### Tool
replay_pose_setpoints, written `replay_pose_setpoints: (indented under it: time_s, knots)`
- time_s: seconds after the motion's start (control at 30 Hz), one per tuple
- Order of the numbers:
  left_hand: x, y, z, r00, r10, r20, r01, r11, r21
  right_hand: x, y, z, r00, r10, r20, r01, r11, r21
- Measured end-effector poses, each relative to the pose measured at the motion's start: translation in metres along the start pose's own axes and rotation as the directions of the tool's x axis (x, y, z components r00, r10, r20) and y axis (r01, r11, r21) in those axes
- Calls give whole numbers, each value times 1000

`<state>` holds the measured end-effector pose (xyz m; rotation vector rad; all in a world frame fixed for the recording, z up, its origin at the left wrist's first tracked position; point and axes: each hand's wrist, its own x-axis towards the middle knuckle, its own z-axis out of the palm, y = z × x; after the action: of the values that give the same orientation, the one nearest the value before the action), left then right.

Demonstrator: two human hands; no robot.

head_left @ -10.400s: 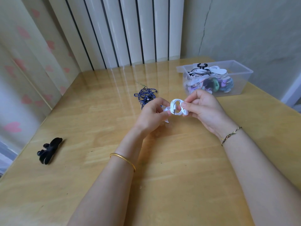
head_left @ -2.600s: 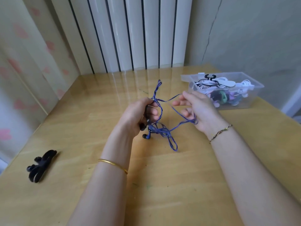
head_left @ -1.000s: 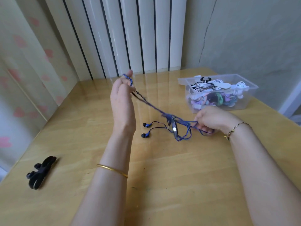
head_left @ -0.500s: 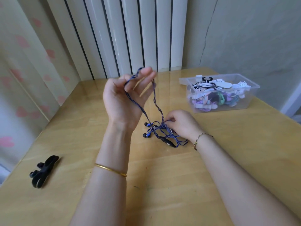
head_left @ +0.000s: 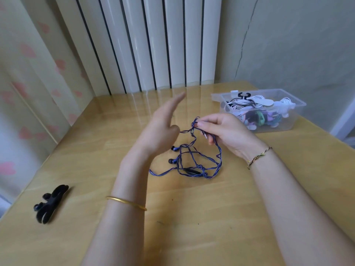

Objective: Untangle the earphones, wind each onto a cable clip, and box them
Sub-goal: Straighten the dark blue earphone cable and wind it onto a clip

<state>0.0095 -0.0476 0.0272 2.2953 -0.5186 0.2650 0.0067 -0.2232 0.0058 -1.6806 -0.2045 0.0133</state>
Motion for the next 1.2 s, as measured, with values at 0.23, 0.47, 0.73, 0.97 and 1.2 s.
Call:
replay_pose_setpoints:
  time_s: [0.23,0.47,0.73,0.97,1.2]
  knots:
    - [-2,6,11,983,176,46,-176,984,-7,0,-7,-3,993,-42,112,35,998,57]
    - [-4,6,1,1000,27,-9,-28,990,-140,2,-7,-6,998,-70,-6,71,995,64]
    - [-2,5,0,990,-144,8,141,956,-259,0,-11,-7,997,-66,-48,73,984,163]
    - [-1,5,-3,968,-240,-77,201,919,-339,0,-21,-5,992,-77,-101,122,798,590]
    - [1,-9,-1,866,-444,-229,345,863,-369,2,-20,-13,978,139,-153,32,629,777]
